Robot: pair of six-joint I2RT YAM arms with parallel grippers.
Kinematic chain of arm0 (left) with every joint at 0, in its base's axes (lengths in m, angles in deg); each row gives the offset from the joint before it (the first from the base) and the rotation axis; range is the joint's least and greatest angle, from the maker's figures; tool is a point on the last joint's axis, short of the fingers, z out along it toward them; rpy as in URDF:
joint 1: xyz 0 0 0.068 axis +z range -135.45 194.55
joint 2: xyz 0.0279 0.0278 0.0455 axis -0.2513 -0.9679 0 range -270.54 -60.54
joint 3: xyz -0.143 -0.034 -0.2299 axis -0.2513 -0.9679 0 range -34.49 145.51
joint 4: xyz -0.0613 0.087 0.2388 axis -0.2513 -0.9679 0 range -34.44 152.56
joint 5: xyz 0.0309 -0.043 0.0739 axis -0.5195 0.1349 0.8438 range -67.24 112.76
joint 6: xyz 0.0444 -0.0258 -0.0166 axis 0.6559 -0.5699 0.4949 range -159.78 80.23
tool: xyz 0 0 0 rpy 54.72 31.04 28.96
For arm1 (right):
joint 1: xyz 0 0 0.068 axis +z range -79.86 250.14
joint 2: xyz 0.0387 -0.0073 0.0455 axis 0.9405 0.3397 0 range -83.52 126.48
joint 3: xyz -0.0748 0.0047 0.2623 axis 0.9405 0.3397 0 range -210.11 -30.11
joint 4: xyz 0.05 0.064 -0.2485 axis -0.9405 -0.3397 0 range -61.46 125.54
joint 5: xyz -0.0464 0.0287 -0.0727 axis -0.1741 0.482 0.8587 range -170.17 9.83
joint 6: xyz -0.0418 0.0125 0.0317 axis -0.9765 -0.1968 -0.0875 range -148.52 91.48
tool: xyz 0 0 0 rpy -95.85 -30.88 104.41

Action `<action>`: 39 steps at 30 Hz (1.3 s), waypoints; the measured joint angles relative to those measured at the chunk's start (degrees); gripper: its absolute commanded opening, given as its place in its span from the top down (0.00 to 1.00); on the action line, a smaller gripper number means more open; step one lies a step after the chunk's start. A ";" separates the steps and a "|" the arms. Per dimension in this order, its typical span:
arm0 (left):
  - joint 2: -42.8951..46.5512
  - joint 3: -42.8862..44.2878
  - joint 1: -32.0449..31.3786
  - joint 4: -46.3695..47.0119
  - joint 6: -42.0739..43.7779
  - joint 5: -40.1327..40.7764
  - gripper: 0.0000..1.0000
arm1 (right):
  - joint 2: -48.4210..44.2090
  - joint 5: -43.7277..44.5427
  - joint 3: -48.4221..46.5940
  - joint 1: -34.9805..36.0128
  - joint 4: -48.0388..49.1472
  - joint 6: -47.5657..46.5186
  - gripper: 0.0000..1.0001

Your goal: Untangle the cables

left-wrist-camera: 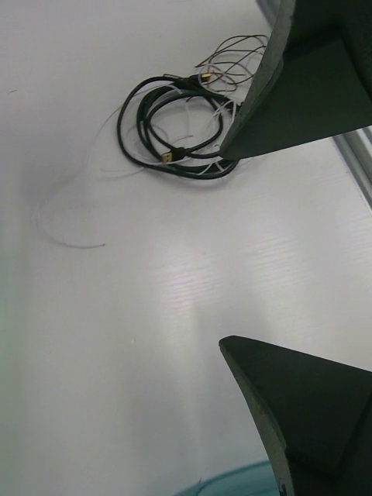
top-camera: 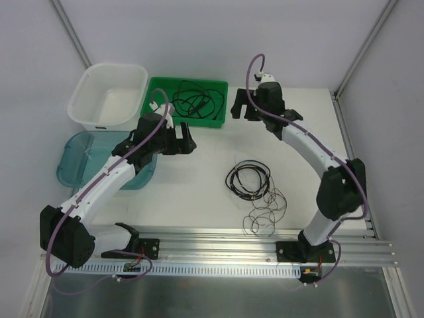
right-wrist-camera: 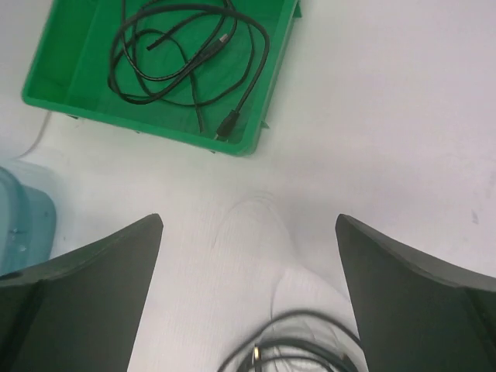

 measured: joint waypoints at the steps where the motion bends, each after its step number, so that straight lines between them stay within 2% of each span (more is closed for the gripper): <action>1: 0.46 -0.68 -1.51 0.04 -0.72 0.26 0.01 | -3.78 0.55 1.49 0.00 -1.46 -0.59 0.01; 6: 1.73 -4.15 -6.36 -0.55 -4.42 1.88 0.01 | -19.65 1.51 9.16 -0.04 -7.17 -2.40 0.01; 11: -0.39 -4.55 -13.11 -1.20 -7.91 5.18 0.02 | -31.76 1.60 22.80 -0.04 -13.31 -1.64 0.04; 17: -12.61 0.57 -22.34 -1.51 -11.91 10.08 0.08 | -41.79 1.27 37.22 -0.04 -21.57 1.07 0.04; 24: -28.06 10.69 -28.26 -1.51 -14.32 13.66 0.20 | -53.37 1.60 43.95 -0.04 -26.25 2.14 0.04; 28: -34.77 15.89 -30.73 -1.42 -14.14 15.15 0.31 | -57.27 1.60 46.21 -0.04 -27.06 2.69 0.04; 29: -36.17 16.90 -31.08 -1.42 -14.10 15.39 0.40 | -57.68 1.57 46.84 -0.04 -27.08 2.93 0.04; 31: -38.49 17.88 -31.52 -1.36 -14.12 16.06 0.48 | -57.99 1.42 47.93 -0.04 -27.19 3.34 0.04; 32: -39.36 17.92 -31.54 -1.44 -14.14 16.39 0.56 | -58.05 1.33 48.52 -0.04 -27.26 3.58 0.04; 33: -40.06 17.90 -31.47 -1.73 -14.16 16.68 0.71 | -58.07 1.14 49.00 -0.04 -27.28 3.82 0.04; 36: -40.89 17.53 -31.39 -2.38 -14.19 17.46 1.00 | -57.66 0.61 50.40 -0.04 -26.77 4.63 0.04; 39: -40.24 16.48 -31.41 -2.36 -13.94 18.38 1.00 | -54.88 0.02 51.41 0.02 -25.20 5.42 0.04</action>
